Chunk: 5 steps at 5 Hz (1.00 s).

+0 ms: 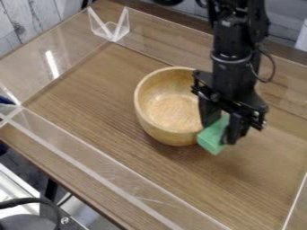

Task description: Remove the green block from inside the brown bowl and put it on the table

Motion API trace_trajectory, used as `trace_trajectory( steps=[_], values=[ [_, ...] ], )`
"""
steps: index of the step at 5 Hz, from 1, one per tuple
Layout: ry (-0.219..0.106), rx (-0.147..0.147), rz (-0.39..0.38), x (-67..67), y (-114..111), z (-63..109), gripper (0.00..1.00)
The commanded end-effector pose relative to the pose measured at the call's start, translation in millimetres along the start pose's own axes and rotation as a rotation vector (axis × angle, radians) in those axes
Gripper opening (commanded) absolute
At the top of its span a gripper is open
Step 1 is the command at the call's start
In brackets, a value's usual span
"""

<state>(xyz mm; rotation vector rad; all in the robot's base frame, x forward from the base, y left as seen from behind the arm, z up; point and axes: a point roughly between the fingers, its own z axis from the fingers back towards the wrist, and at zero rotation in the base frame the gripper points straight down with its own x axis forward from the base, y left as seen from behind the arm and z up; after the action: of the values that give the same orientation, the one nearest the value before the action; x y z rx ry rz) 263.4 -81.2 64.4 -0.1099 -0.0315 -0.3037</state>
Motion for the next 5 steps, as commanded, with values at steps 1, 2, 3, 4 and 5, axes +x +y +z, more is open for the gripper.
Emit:
trace_trajectory(
  steps=[1,2,3,4,5],
  values=[
    [-0.011,-0.005,-0.026,3.4,-7.5,-4.5,0.00],
    [0.014,-0.007,-0.047,-0.5,-12.7,-18.9,0.00],
    [0.027,-0.008,-0.048,-1.2,-11.4,-29.5,0.00],
    [0.033,-0.007,-0.044,-1.5,-10.3,-33.1,0.00],
    [0.037,-0.006,-0.039,-1.9,-9.6,-34.5,0.00]
  ],
)
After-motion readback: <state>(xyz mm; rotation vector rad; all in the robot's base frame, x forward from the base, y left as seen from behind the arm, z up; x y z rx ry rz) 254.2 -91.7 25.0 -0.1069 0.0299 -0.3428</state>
